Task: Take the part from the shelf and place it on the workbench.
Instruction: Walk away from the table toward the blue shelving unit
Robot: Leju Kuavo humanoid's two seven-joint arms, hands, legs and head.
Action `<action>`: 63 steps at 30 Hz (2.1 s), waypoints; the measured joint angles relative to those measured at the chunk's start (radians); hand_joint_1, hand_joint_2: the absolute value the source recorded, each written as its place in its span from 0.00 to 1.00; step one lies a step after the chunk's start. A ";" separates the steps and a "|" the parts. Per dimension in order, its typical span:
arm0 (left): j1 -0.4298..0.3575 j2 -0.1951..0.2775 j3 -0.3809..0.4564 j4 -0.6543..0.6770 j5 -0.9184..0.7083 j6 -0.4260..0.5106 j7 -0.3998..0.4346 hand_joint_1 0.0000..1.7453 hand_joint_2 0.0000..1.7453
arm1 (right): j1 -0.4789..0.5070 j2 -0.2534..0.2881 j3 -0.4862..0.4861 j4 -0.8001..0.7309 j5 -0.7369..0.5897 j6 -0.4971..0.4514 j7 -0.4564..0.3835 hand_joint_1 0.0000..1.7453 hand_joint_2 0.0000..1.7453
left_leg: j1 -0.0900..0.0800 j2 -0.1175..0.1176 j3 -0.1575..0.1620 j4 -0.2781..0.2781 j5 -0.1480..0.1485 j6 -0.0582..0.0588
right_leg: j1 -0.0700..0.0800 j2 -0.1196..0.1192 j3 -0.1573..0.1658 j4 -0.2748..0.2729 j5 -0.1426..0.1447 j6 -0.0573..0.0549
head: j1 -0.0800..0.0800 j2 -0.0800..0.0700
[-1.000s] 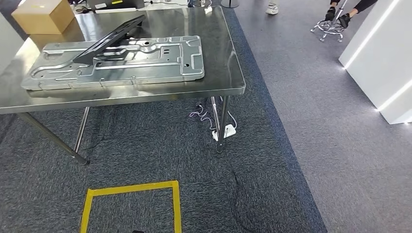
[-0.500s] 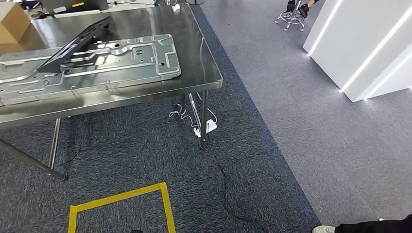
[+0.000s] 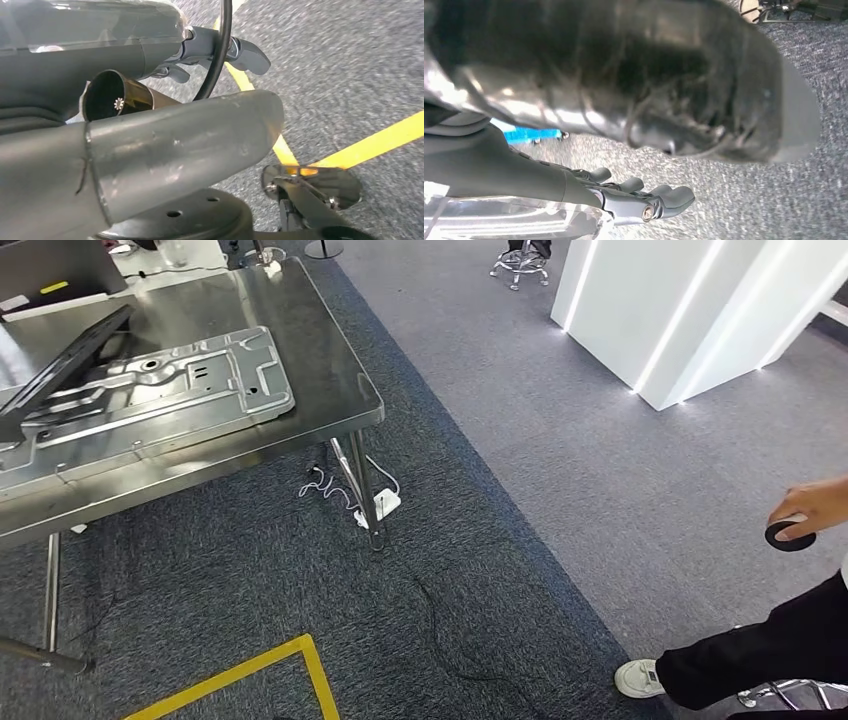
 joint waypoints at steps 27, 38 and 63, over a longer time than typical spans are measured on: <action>-0.003 0.002 -0.016 0.001 -0.003 -0.006 -0.038 0.00 0.00 | -0.002 -0.001 -0.016 0.001 0.007 -0.007 -0.007 0.00 0.00 | 0.005 0.051 -0.068 0.194 -0.124 -0.012 | -0.001 -0.046 -0.008 -0.007 0.010 -0.004 | 0.004 0.000; -0.008 0.004 -0.018 0.001 -0.004 -0.008 -0.047 0.00 0.00 | 0.000 0.001 -0.019 0.001 0.007 -0.016 -0.024 0.00 0.00 | 0.008 0.017 0.035 -0.091 0.036 0.033 | -0.005 -0.030 -0.065 0.084 -0.033 0.038 | 0.008 0.000; -0.007 0.001 -0.025 0.002 -0.008 -0.002 -0.050 0.00 0.00 | -0.004 0.004 -0.033 0.001 0.007 -0.019 -0.017 0.00 0.00 | 0.000 -0.025 0.024 -0.058 0.021 0.011 | 0.004 0.023 -0.015 0.007 0.009 0.004 | 0.005 0.000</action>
